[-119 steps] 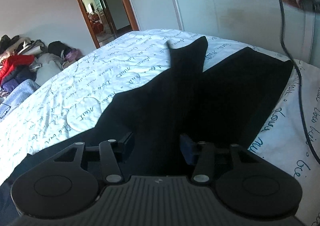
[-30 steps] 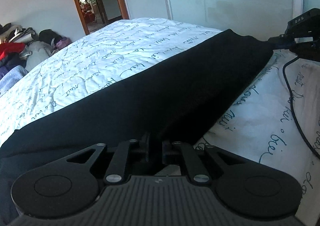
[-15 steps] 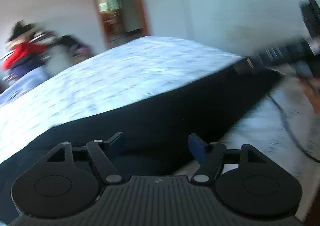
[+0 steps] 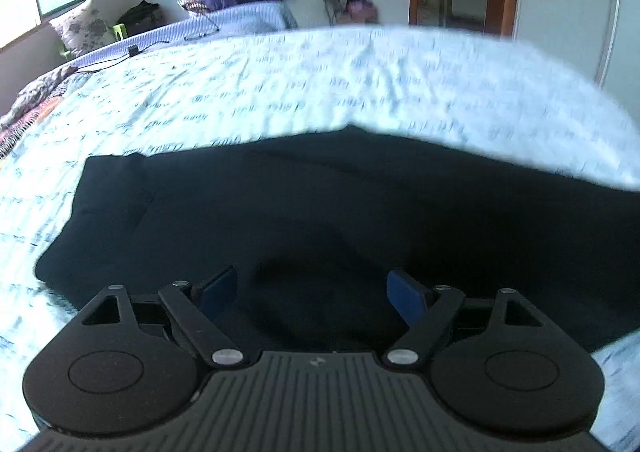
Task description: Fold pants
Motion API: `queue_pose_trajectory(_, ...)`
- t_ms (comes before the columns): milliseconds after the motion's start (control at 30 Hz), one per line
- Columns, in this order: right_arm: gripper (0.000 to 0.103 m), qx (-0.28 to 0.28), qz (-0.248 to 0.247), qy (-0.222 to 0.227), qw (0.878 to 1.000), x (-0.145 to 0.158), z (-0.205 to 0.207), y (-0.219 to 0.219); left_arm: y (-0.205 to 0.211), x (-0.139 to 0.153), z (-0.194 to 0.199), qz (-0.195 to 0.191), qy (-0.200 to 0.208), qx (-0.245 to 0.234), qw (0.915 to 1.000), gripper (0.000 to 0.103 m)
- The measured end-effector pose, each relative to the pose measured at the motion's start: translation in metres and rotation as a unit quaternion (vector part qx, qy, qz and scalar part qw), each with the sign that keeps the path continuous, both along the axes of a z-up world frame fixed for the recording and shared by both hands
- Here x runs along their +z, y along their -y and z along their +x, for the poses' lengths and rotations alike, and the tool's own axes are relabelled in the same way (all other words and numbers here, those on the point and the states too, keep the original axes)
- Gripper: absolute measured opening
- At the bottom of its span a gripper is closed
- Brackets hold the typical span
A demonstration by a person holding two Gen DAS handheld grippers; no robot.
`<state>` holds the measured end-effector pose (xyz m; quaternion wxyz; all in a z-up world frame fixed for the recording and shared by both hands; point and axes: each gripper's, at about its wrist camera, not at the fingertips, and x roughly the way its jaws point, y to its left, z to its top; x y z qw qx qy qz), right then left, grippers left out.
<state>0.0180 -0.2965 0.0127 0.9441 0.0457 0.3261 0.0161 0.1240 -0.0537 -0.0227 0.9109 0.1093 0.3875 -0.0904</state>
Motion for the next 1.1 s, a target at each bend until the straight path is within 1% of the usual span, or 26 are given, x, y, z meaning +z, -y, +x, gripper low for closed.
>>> queue_pose_trajectory(67,0.059,0.031,-0.014,-0.043,0.999,-0.016,0.012,-0.015,-0.003,-0.007,-0.005,0.027,-0.007,-0.017,0.9995,0.086)
queue_pose_trajectory(100,0.059,0.042,-0.025,-0.062,0.997,-0.023,0.013,-0.020,-0.005,-0.009,-0.010,0.034,-0.005,-0.025,0.9991,0.087)
queue_pose_trajectory(133,0.059,0.050,-0.039,-0.070,0.995,-0.028,0.009,-0.023,-0.010,-0.011,-0.016,0.037,-0.003,-0.031,0.9988,0.087)
queue_pose_trajectory(167,0.060,0.057,-0.047,-0.068,0.995,-0.027,-0.002,-0.027,-0.015,-0.010,-0.019,0.038,-0.001,-0.033,0.9987,0.088)
queue_pose_trajectory(200,0.060,0.060,-0.046,-0.072,0.995,-0.023,-0.006,-0.026,-0.018,-0.009,-0.020,0.036,0.000,-0.030,0.9989,0.087)
queue_pose_trajectory(267,0.060,0.049,-0.030,-0.070,0.996,-0.010,-0.007,-0.020,-0.023,-0.001,-0.021,0.024,0.007,-0.018,0.9995,0.087)
queue_pose_trajectory(333,0.060,0.044,-0.029,-0.042,0.998,0.007,-0.003,-0.024,-0.021,0.003,-0.016,0.002,0.019,-0.011,0.9998,0.088)
queue_pose_trajectory(367,0.060,0.048,-0.028,-0.026,0.998,0.008,0.000,-0.032,-0.017,0.003,-0.011,-0.005,0.022,-0.003,0.9997,0.090)
queue_pose_trajectory(433,0.064,0.059,-0.011,-0.002,0.998,0.014,0.013,-0.041,-0.011,-0.001,-0.001,-0.002,0.017,0.011,0.9998,0.092)
queue_pose_trajectory(467,0.067,0.071,0.002,-0.002,0.997,0.011,0.023,-0.049,-0.008,-0.006,0.002,0.009,0.009,0.012,0.9998,0.091)
queue_pose_trajectory(500,0.068,0.087,0.010,-0.011,0.996,0.005,0.028,-0.057,-0.005,-0.012,0.003,0.026,-0.002,0.012,0.9996,0.093)
queue_pose_trajectory(533,0.068,0.101,0.013,-0.025,0.994,-0.002,0.036,-0.063,-0.005,-0.016,0.000,0.038,-0.003,0.007,0.9993,0.093)
queue_pose_trajectory(567,0.068,0.113,0.008,-0.046,0.993,-0.014,0.042,-0.071,-0.008,-0.018,-0.006,0.043,0.004,0.000,0.9991,0.095)
queue_pose_trajectory(600,0.068,0.123,-0.003,-0.066,0.990,-0.023,0.043,-0.078,-0.013,-0.017,-0.013,0.049,0.012,-0.003,0.9987,0.100)
queue_pose_trajectory(633,0.068,0.135,-0.024,-0.078,0.988,-0.031,0.042,-0.085,-0.018,-0.015,-0.019,0.055,0.017,-0.003,0.9983,0.102)
queue_pose_trajectory(667,0.070,0.149,-0.045,-0.074,0.985,-0.030,0.044,-0.093,-0.025,-0.012,-0.023,0.057,0.023,-0.001,0.9981,0.102)
queue_pose_trajectory(733,0.071,0.174,-0.073,-0.084,0.978,-0.023,0.041,-0.100,-0.041,-0.004,-0.025,0.050,0.029,0.016,0.9982,0.102)
queue_pose_trajectory(767,0.070,0.175,-0.099,-0.074,0.977,-0.015,0.038,-0.105,-0.050,0.000,-0.024,0.038,0.030,0.028,0.9984,0.102)
queue_pose_trajectory(800,0.070,0.177,-0.122,-0.057,0.975,-0.008,0.036,-0.110,-0.061,0.005,-0.019,0.023,0.030,0.046,0.9982,0.100)
queue_pose_trajectory(867,0.070,0.189,-0.160,-0.020,0.969,0.009,0.040,-0.126,-0.079,0.012,-0.013,0.012,0.040,0.095,0.9946,0.100)
queue_pose_trajectory(900,0.068,0.195,-0.164,-0.002,0.967,0.014,0.045,-0.134,-0.087,0.014,-0.008,0.012,0.047,0.119,0.9917,0.100)
queue_pose_trajectory(933,0.067,0.204,-0.155,0.009,0.967,0.017,0.050,-0.142,-0.095,0.016,-0.004,0.014,0.049,0.142,0.9886,0.100)
queue_pose_trajectory(967,0.062,0.213,-0.140,0.009,0.967,0.016,0.059,-0.148,-0.103,0.017,-0.001,0.014,0.048,0.164,0.9853,0.100)
queue_pose_trajectory(1000,0.057,0.221,-0.126,0.004,0.967,0.012,0.067,-0.155,-0.110,0.019,0.002,0.010,0.046,0.180,0.9825,0.100)
queue_pose_trajectory(1100,0.054,0.220,-0.094,-0.033,0.970,-0.014,0.096,-0.169,-0.133,0.026,0.002,-0.020,0.040,0.204,0.9779,0.100)
